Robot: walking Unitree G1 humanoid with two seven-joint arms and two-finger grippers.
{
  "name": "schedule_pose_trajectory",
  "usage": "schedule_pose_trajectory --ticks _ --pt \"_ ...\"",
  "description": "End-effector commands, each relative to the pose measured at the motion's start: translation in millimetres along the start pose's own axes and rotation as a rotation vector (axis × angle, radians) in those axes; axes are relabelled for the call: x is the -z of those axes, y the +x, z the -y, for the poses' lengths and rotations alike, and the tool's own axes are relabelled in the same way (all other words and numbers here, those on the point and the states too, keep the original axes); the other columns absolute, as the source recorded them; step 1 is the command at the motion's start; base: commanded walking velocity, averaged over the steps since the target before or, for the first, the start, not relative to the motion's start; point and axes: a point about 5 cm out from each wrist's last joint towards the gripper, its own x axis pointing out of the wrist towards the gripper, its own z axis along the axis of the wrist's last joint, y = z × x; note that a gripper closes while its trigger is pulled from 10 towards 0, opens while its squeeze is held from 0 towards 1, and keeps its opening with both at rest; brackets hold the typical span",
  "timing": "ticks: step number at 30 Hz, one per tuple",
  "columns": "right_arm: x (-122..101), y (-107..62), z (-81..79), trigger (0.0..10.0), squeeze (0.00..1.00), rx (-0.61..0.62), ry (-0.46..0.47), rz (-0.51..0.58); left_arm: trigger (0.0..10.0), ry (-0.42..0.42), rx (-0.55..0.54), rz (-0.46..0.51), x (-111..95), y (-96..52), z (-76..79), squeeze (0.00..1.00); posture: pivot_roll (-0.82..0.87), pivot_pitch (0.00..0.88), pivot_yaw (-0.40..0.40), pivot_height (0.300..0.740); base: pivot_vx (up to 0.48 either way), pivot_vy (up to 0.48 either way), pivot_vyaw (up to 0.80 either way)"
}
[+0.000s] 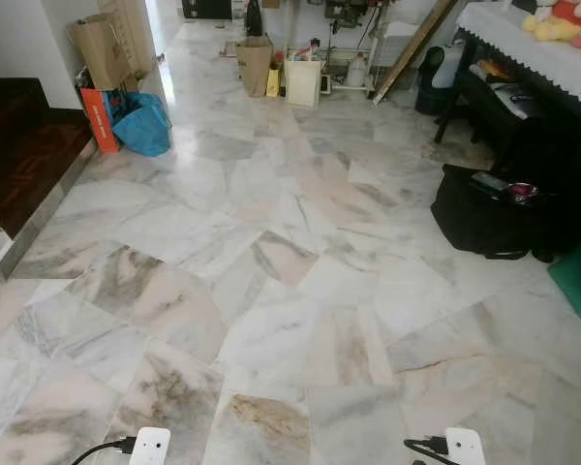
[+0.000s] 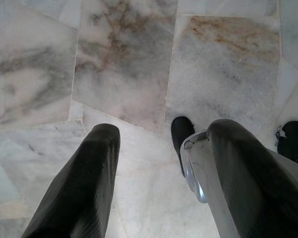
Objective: Hang hanger
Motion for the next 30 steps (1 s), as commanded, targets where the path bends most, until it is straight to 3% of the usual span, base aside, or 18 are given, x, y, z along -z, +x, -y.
schedule_pose_trajectory --ticks 1,16,26,30 --pt "3.8 -1.1 1.7 10.0 0.00 0.010 0.022 -0.005 10.0 0.008 0.009 -0.042 9.9 -2.0 1.7 0.00 0.01 0.000 -0.039 0.740 0.000 0.394 0.00" --pt "6.8 -2.1 2.6 10.0 0.00 0.017 0.038 -0.005 10.0 0.019 0.008 -0.078 27.0 -7.6 -9.1 0.00 0.00 0.000 -0.037 0.740 0.000 0.463 0.00" --pt "7.9 -2.0 3.4 10.0 0.00 0.032 0.052 -0.020 10.0 0.011 0.002 -0.086 33.8 -10.2 -11.9 0.00 0.00 0.009 -0.036 0.740 0.000 0.000 0.00" --pt "7.0 -1.6 2.8 10.0 0.00 0.030 0.047 -0.022 10.0 0.010 0.010 -0.083 32.2 -9.8 -15.1 0.00 0.00 0.016 -0.032 0.740 0.000 0.000 -0.66"
